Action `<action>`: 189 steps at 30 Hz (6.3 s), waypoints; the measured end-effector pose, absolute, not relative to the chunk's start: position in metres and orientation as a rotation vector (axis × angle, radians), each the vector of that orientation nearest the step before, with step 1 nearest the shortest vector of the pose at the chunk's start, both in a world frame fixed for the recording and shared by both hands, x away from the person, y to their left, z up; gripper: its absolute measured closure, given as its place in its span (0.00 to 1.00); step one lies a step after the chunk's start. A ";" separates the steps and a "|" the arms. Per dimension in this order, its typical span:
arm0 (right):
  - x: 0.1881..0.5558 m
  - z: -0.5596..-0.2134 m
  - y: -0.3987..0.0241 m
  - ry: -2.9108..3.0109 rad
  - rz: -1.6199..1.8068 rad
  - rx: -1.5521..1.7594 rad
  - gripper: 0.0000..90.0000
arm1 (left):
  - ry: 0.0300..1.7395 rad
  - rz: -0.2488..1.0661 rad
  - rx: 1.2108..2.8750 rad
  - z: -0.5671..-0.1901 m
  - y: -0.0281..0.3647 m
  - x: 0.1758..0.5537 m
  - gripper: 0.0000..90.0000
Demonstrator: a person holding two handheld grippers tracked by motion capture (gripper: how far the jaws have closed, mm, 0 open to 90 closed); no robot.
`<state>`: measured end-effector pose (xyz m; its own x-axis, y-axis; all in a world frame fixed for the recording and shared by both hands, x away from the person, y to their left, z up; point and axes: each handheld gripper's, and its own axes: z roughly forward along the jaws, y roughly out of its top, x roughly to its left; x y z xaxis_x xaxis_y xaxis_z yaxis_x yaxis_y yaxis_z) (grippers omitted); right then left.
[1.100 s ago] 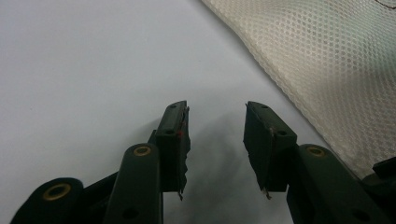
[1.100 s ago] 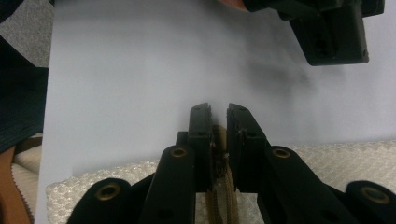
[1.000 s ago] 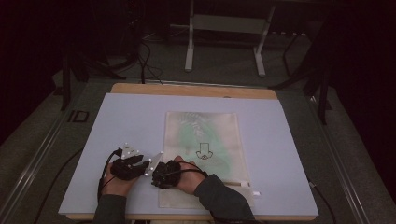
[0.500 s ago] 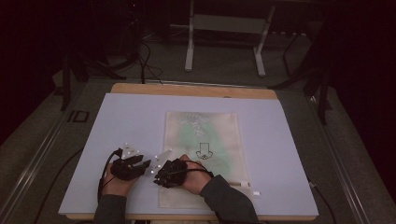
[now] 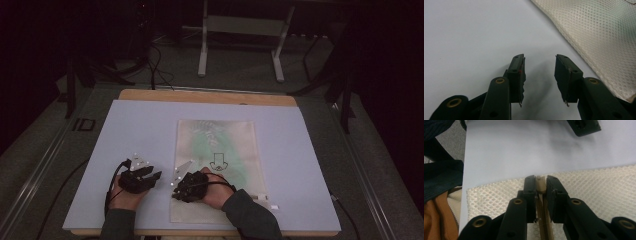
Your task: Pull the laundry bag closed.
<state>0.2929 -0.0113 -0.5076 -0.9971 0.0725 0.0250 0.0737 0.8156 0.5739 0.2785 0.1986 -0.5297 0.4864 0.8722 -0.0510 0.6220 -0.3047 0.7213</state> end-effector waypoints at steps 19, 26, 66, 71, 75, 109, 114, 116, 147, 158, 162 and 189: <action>0.295 -0.519 -0.014 -2.948 -0.939 -0.159 0.91 | 1.119 0.397 2.071 -0.523 0.185 0.265 0.79; 0.292 -0.519 -0.013 -2.981 -0.933 -0.138 0.91 | 1.071 0.333 2.085 -0.522 0.178 0.264 0.98; 0.289 -0.521 -0.016 -2.975 -0.967 -0.167 0.91 | 1.005 0.246 2.202 -0.529 0.152 0.261 0.99; 0.289 -0.520 -0.017 -2.983 -0.955 -0.148 0.91 | 1.007 0.256 2.236 -0.527 0.149 0.261 0.99; 0.290 -0.519 -0.018 -2.986 -0.946 -0.130 0.91 | 1.004 0.255 2.244 -0.527 0.149 0.262 1.00; 0.292 -0.520 -0.026 -3.018 -0.966 -0.167 0.91 | 0.997 0.232 2.209 -0.521 0.151 0.256 0.96; 0.293 -0.520 -0.024 -3.024 -0.963 -0.168 0.91 | 1.010 0.212 2.212 -0.523 0.150 0.257 0.96; 0.293 -0.519 -0.023 -3.028 -0.948 -0.151 0.91 | 1.022 0.207 2.212 -0.524 0.149 0.257 0.98; 0.292 -0.515 -0.030 -3.076 -0.863 -0.077 0.91 | 1.020 0.207 2.220 -0.527 0.149 0.257 0.99; 0.291 -0.513 -0.036 -3.085 -0.838 -0.077 0.91 | 1.023 0.204 2.219 -0.527 0.149 0.257 0.99; 0.291 -0.512 -0.034 -3.094 -0.810 -0.059 0.91 | 1.025 0.202 2.218 -0.526 0.149 0.257 0.99; 0.292 -0.506 -0.039 -3.108 -0.728 -0.045 0.91 | 1.030 0.183 2.217 -0.526 0.149 0.259 0.99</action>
<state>0.2923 -0.0389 -0.5055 -0.9983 0.0388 -0.0435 0.0155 0.8958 0.4442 0.2589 0.1490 -0.5263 0.6774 0.7206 -0.1478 0.6255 -0.4585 0.6313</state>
